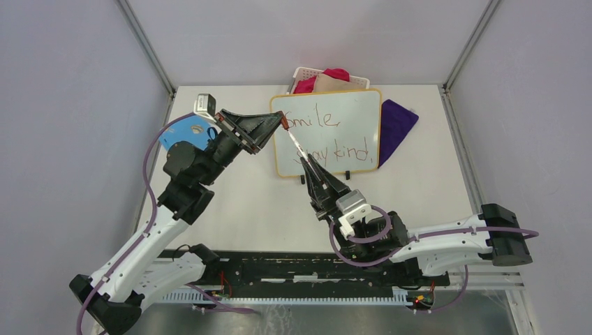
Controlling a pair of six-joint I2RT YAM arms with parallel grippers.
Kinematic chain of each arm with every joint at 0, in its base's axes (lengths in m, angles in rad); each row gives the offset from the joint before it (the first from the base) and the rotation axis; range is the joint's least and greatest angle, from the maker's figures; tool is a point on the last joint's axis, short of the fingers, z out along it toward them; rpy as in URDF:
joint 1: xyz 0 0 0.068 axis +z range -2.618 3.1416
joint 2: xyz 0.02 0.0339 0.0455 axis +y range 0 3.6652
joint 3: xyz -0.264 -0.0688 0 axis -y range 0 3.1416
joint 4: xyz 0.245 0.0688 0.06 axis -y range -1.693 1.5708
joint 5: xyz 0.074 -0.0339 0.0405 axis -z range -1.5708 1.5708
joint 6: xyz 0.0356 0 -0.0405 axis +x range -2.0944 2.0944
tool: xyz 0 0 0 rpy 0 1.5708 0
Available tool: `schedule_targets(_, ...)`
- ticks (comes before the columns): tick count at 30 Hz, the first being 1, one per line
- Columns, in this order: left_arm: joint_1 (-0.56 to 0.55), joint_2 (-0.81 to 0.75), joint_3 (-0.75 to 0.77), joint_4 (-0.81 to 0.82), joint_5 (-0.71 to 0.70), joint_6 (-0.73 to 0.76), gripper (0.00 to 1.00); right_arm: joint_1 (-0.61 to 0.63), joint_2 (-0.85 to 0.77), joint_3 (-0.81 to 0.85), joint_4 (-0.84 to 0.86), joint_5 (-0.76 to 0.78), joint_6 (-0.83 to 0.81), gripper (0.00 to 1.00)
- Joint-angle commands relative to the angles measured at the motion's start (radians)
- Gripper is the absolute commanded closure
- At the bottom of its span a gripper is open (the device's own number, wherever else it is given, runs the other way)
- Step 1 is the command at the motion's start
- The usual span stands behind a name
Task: Write a sentence on the whiteboard
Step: Close the whiteboard marker at the center of the board.
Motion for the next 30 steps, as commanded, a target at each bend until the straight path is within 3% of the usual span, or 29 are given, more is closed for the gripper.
schedule_targets(1,-0.004,-0.011,-0.006,0.014,-0.011,0.059,0.98,-0.003,-0.002,0.043,0.040,-0.001,0.011,1.00)
schedule_targets(30,-0.011,-0.027,-0.008,-0.002,-0.022,0.073,0.98,-0.004,0.007,0.046,0.048,0.008,0.002,1.00)
